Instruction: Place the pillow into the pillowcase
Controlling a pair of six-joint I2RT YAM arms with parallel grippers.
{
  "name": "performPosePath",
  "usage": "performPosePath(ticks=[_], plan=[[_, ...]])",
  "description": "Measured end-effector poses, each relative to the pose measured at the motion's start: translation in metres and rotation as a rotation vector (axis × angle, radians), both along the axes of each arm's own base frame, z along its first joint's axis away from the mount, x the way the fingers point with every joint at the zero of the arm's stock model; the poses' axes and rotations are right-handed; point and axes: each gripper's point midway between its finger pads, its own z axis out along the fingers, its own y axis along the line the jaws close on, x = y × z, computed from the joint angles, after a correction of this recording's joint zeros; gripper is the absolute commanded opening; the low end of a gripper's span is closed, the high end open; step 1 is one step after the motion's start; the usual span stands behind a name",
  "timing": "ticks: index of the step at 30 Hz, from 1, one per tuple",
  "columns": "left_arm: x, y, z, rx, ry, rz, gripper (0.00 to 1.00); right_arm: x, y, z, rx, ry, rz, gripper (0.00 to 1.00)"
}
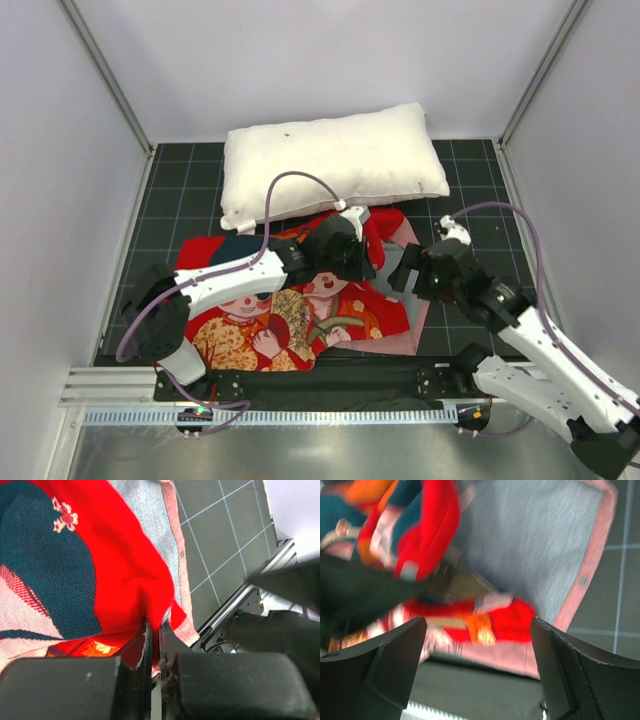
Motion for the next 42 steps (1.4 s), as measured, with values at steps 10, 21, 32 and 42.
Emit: performPosePath(ticks=[10,21,32,42], plan=[[0.008,0.008,-0.019,0.05,-0.016,0.054,0.0,0.084,-0.032,-0.035,0.129,0.005,-0.232,0.49],[0.014,0.011,-0.019,0.068,-0.038,0.078,0.0,0.137,-0.012,-0.092,0.126,0.151,-0.163,0.48],[0.012,0.015,-0.012,0.074,-0.054,0.065,0.0,0.209,0.002,-0.124,0.11,0.152,-0.154,0.5],[0.013,0.009,-0.003,0.053,-0.056,0.053,0.0,0.232,-0.015,-0.141,0.098,0.154,-0.211,0.04]])
